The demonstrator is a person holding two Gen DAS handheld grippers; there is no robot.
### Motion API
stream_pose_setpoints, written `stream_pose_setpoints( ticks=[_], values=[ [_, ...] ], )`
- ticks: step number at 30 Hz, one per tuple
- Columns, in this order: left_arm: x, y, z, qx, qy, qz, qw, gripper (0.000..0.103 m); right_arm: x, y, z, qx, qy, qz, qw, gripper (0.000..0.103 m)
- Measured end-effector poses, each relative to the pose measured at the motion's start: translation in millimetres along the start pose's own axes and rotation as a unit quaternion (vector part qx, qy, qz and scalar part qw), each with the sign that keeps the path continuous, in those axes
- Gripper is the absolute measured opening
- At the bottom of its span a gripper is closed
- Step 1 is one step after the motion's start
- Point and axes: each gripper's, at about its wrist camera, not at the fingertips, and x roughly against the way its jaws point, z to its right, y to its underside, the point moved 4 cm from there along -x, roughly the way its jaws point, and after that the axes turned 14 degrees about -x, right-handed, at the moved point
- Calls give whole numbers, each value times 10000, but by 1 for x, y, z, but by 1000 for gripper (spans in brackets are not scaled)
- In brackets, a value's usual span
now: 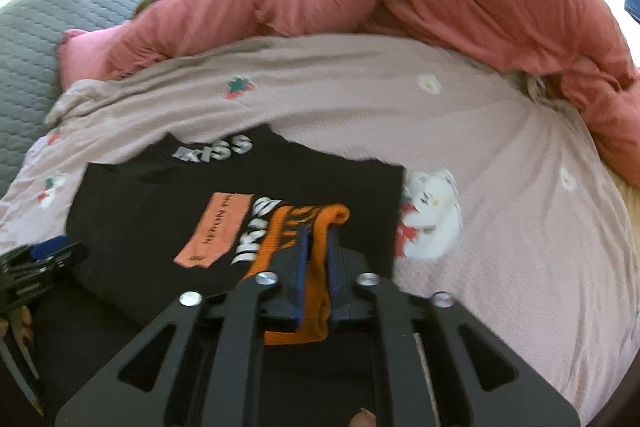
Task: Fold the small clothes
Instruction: 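Grasp the orange cuff with the right tool, flatten it, then open, then move both open tools toward the hem of the black shirt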
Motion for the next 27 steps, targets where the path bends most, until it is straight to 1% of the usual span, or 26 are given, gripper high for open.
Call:
stream_pose_setpoints(
  ticks=[2, 3, 6, 8, 10, 14, 17, 19, 21, 23, 27],
  values=[
    [2, 0, 0, 9, 20, 26, 10000, 57, 2, 1, 4, -94, -13, 7, 10000, 30],
    [3, 1, 0, 9, 24, 37, 10000, 57, 3, 1, 6, -143, -23, 15, 9999, 32],
    [9, 3, -1, 51, 16, 112, 9999, 57, 11, 4, 3, -52, -83, 71, 9999, 32],
    [17, 4, 0, 37, -58, 219, 9997, 57, 14, 7, -3, 66, -165, 57, 9998, 32],
    [26, 4, 2, -68, -160, 353, 9992, 57, 18, 12, -14, 249, -277, 21, 9993, 32],
    [33, 0, 14, -339, -250, 447, 9981, 57, 19, 23, -43, 733, -469, -114, 9961, 32],
    [25, -3, 20, -456, -218, 365, 9981, 57, 17, 32, -66, 1025, -640, -232, 9924, 34],
    [9, 2, 17, -370, -156, 54, 9992, 57, 14, 36, -76, 1136, -673, -303, 9908, 35],
    [5, 8, 12, -165, 45, 82, 9998, 58, 12, 40, -82, 1217, -707, -348, 9894, 36],
    [6, 9, 9, -110, 137, 92, 9998, 58, 10, 42, -86, 1271, -724, -388, 9885, 36],
    [7, 11, 9, -98, 145, 115, 9998, 58, 1, 46, -82, 1234, -660, -556, 9886, 36]
  ],
)
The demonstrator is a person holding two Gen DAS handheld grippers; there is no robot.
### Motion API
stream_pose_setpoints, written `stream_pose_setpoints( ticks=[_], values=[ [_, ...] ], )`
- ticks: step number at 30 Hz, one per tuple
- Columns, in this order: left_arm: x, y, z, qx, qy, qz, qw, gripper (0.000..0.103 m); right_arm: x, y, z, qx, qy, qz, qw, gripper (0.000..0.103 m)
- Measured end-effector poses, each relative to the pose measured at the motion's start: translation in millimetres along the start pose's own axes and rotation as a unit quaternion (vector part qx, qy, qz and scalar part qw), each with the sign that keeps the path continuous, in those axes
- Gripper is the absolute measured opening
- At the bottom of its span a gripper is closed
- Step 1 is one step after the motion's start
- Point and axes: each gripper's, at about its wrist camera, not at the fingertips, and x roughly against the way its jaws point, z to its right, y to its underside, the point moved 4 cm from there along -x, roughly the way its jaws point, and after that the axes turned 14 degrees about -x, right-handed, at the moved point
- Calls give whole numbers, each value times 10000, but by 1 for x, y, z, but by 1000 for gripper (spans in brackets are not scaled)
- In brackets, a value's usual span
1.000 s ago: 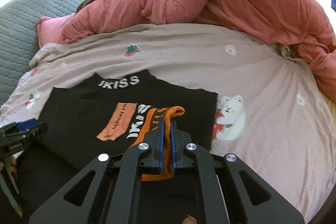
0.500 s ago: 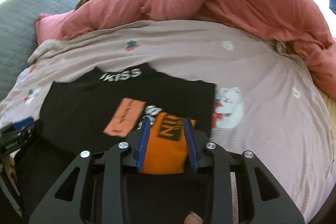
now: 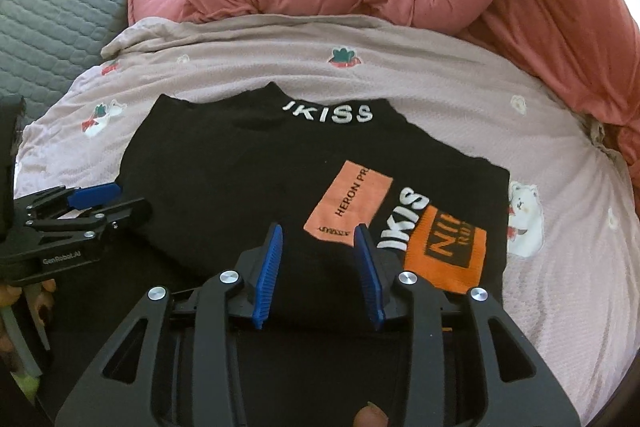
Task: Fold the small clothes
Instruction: 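Move both open tools toward the hem of the black shirt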
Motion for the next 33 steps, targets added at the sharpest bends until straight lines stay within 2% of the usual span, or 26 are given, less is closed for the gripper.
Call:
stream_pose_setpoints(
  ticks=[3, 4, 16, 22, 25, 28, 30, 33],
  values=[
    [0, 1, 0, 20, 24, 16, 10000, 58, -15, 7, 16, -171, 272, -349, 9989, 33],
    [1, 1, 0, 26, 34, 19, 10000, 58, -19, 8, 21, -268, 225, -420, 9985, 32],
    [4, 1, 0, -22, 9, 21, 10000, 58, -4, 11, 23, -422, 75, -267, 9987, 34],
    [11, 3, 1, -33, -45, 13, 10000, 58, 9, 11, 24, -471, -46, -199, 9987, 40],
    [20, 5, -1, 20, -11, 118, 9999, 58, 16, 10, 25, -475, -31, -122, 9988, 50],
    [32, 6, -4, 44, -32, 206, 9998, 58, 23, 8, 28, -535, -63, -70, 9985, 53],
    [39, 7, -6, 65, -77, 229, 9997, 63, 28, 7, 30, -568, -70, -23, 9984, 60],
    [47, 10, -8, 96, -131, 252, 9996, 64, 35, 6, 32, -613, -84, 42, 9981, 67]
  ],
)
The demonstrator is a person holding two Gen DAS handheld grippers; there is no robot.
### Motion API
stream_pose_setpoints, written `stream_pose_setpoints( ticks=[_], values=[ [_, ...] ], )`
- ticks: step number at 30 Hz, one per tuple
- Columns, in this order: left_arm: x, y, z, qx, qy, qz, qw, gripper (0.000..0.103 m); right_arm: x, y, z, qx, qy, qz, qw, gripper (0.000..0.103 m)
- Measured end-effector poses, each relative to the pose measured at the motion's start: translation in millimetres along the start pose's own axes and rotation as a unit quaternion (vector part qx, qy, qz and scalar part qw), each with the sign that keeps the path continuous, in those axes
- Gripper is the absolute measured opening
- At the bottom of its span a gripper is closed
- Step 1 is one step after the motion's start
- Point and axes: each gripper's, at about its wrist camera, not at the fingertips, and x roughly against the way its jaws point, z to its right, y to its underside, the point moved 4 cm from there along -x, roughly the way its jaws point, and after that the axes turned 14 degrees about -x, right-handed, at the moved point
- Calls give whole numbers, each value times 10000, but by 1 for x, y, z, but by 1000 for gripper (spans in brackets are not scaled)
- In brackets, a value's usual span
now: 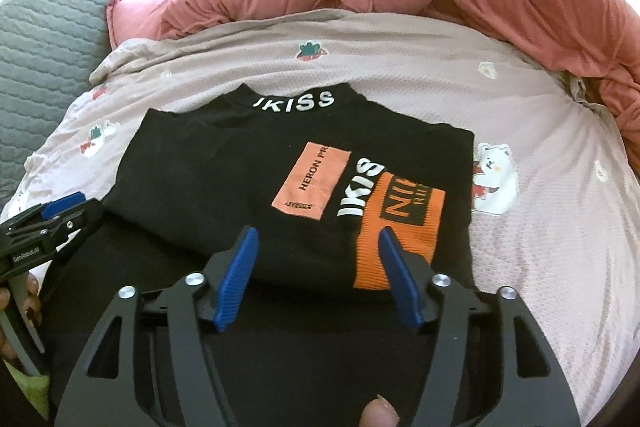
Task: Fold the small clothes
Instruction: 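Move both open tools toward the hem of the black shirt, then position both open tools at the hem edge of the shirt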
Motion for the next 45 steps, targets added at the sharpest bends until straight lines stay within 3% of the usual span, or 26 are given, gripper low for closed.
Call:
stream_pose_setpoints(
  ticks=[6, 15, 17, 45],
  values=[
    [9, 6, -3, 46, -61, -30, 10000, 71, 14, -2, 2, -30, 6, 138, 9999, 81],
    [30, 7, -6, -4, -244, 77, 9997, 81, 29, -4, 1, -102, -92, 165, 9998, 81],
    [35, 6, -6, 0, -259, 112, 9996, 86, 32, -4, 0, -79, -99, 207, 9997, 93],
    [93, 12, -3, -72, -450, 380, 9982, 92, 78, 13, -6, 55, -173, 395, 9991, 95]
  ],
)
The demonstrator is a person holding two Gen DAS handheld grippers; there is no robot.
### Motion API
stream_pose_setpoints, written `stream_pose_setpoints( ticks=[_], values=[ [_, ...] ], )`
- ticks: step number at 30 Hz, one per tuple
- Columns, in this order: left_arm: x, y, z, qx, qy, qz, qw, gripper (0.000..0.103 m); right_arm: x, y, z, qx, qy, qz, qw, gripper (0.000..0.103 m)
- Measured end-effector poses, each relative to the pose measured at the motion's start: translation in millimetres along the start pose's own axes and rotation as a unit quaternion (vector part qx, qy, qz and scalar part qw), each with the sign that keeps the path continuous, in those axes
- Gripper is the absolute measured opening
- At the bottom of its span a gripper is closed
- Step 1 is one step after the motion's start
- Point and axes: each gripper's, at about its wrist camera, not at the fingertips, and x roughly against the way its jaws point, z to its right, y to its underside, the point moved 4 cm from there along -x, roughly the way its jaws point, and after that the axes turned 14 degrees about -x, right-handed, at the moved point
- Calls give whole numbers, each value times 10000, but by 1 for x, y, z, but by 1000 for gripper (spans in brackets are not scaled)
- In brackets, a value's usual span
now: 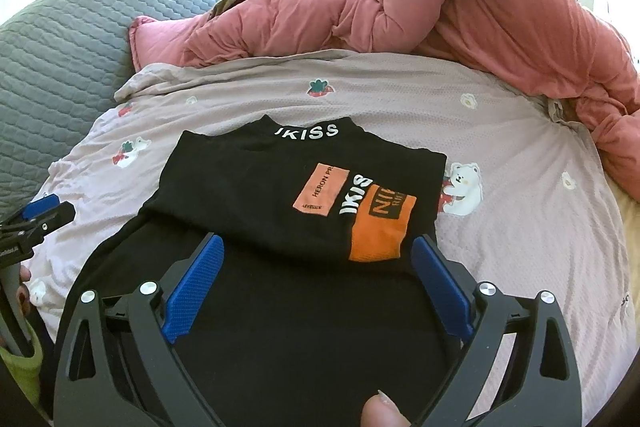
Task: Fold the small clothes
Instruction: 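Position both open tools at the hem edge of the shirt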
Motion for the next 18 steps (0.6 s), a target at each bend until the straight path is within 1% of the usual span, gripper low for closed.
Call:
stream_pose_setpoints(
  ticks=[5, 10, 15, 18],
  values=[
    [7, 5, -1, 20, -9, 2, 10000, 93, 9, 4, 4, 2, 33, 37, 10000, 95],
    [12, 12, -3, 24, 61, -13, 10000, 93, 19, 9, 11, -6, 66, 58, 10000, 95],
    [14, 22, -9, 78, 77, -99, 9999, 93, 28, 14, 19, -17, 114, 68, 9999, 95],
    [19, 29, -15, 138, 22, -152, 9998, 93, 35, 18, 23, -19, 154, 78, 9998, 95]
  ],
)
